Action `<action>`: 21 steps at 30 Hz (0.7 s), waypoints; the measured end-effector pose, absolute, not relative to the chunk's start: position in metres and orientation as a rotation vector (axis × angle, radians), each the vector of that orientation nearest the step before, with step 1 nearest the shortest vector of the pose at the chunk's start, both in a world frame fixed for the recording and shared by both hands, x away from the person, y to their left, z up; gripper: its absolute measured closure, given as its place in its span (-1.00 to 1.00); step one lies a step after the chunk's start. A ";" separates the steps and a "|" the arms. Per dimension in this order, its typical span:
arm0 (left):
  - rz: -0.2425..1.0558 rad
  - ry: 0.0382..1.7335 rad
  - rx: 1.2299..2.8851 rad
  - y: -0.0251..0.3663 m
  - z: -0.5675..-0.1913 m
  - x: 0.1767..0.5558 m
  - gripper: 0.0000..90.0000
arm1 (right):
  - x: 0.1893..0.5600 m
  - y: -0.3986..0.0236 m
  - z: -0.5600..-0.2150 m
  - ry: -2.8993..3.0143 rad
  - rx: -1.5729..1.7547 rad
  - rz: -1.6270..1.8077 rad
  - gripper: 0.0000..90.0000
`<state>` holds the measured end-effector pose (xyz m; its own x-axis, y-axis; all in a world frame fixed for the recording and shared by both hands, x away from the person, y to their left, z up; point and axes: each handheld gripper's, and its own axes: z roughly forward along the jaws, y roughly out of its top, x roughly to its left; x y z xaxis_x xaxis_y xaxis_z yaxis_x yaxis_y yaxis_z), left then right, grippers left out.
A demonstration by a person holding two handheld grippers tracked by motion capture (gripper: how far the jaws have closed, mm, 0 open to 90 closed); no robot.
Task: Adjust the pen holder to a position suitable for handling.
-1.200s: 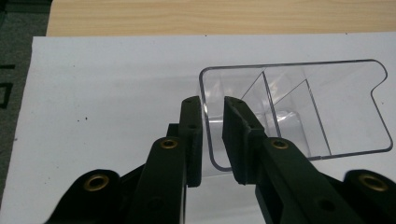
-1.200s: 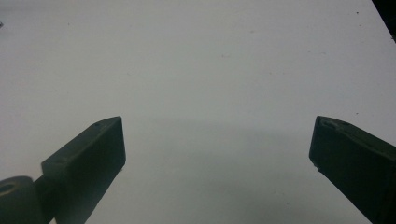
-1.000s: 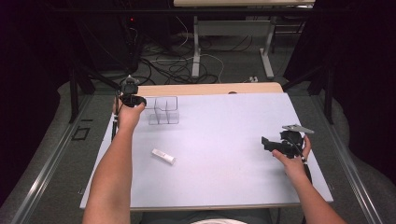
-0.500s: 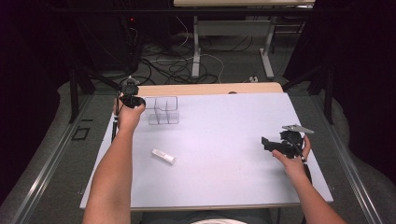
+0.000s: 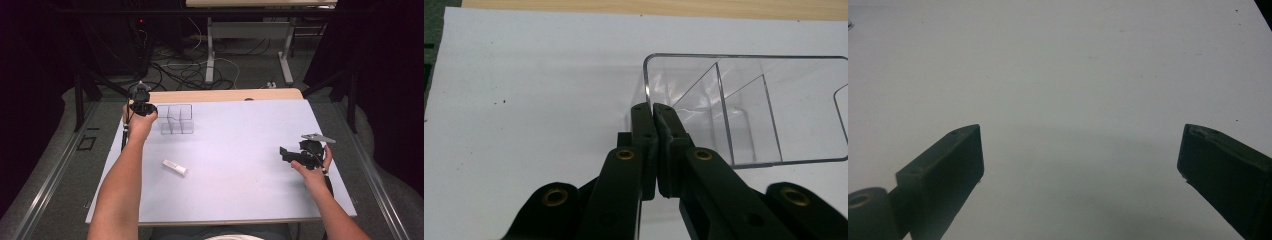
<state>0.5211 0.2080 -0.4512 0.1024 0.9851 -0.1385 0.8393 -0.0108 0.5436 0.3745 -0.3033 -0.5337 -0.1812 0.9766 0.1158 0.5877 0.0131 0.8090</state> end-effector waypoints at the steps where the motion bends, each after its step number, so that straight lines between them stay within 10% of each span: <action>1: 0.375 1.780 1.885 0.207 -0.451 0.521 0.98 | 0.375 -0.303 -0.534 1.809 1.597 1.046 -0.91; 21: 0.296 1.791 1.847 0.165 -0.452 0.495 0.98 | 0.375 -0.299 -0.534 1.822 1.586 1.044 -0.91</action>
